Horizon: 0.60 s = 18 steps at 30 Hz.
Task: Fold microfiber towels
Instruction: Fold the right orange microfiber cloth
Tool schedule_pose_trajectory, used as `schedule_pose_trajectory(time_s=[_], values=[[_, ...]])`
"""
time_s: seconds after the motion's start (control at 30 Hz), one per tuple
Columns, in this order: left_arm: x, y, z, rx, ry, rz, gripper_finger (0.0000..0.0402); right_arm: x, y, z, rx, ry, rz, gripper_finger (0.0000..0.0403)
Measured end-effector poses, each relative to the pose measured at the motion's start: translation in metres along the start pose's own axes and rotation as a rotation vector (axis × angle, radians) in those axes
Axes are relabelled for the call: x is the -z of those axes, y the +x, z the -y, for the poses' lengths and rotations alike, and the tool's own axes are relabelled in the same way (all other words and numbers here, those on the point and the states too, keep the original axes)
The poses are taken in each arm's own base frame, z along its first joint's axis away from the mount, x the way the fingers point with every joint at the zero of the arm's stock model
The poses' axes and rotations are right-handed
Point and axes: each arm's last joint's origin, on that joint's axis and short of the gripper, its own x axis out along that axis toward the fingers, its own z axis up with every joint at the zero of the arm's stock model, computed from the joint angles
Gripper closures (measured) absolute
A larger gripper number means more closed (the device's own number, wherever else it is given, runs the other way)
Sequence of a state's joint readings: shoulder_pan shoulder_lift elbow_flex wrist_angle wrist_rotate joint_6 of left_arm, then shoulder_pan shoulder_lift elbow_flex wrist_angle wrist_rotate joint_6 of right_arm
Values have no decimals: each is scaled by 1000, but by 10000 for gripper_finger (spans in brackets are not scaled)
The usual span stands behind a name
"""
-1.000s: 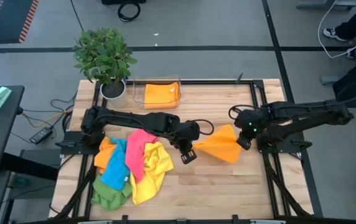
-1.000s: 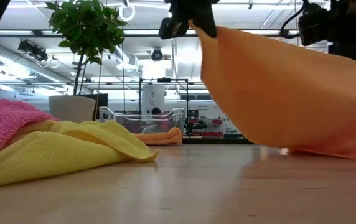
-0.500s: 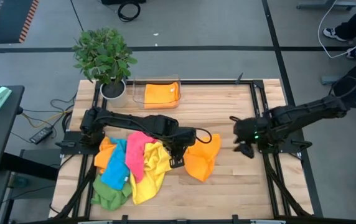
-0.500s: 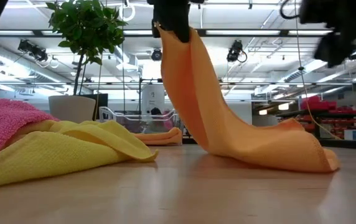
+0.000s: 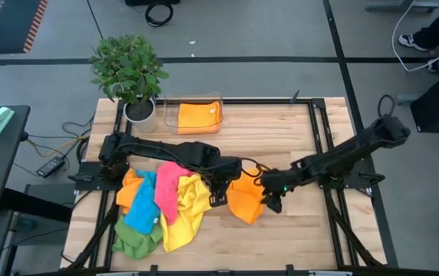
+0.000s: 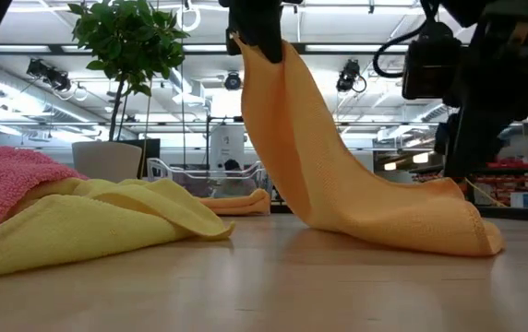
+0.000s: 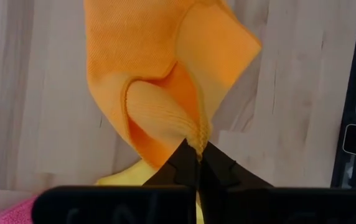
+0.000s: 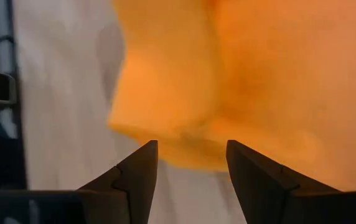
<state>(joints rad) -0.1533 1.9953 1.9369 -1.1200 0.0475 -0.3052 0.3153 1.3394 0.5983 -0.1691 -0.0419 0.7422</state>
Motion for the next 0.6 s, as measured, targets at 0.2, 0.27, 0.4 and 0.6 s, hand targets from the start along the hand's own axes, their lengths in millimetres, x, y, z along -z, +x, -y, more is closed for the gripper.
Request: schedule_pose_trajectory(time_s=[0.2, 0.27, 0.4, 0.6], values=[[0, 0, 0, -2, -2, 1, 391, -1, 19, -4, -9, 115, 39, 205], [0, 0, -1, -2, -2, 1, 395, 1, 24, -2, 28, 158, 34, 205], [0, 0, -1, -3, -3, 1, 385, 6, 32, -3, 46, 170, 34, 211], [-1, 0, -2, -4, -1, 1, 393, 12, 32, -8, 89, 168, 82, 305]])
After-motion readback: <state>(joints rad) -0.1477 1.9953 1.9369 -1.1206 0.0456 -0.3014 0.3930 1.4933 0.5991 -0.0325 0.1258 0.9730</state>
